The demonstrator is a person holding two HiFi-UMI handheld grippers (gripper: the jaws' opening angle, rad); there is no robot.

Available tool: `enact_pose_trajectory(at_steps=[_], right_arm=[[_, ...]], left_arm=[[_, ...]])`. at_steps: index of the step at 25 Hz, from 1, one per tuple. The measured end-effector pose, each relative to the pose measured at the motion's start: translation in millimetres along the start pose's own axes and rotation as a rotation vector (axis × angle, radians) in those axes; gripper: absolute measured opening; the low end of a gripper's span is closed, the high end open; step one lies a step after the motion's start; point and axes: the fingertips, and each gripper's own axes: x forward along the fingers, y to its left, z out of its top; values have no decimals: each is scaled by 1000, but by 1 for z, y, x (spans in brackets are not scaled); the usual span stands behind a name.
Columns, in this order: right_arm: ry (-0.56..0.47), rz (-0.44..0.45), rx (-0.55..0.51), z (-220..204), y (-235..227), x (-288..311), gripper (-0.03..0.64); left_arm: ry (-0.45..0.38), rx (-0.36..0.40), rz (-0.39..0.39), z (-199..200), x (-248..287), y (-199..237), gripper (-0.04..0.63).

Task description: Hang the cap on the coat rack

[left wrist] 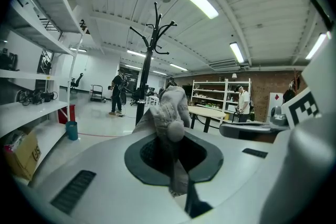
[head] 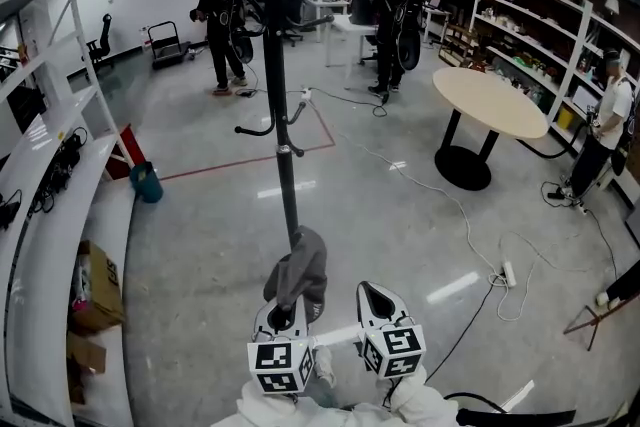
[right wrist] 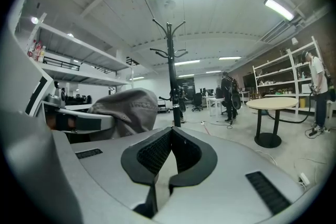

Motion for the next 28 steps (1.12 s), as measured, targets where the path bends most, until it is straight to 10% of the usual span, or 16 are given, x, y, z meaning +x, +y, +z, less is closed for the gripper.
enact_pose_trajectory(at_steps=[28], right_arm=[[-25, 46, 25, 36, -54, 149, 9]], left_arm=[[43, -7, 2, 23, 132, 29, 14]])
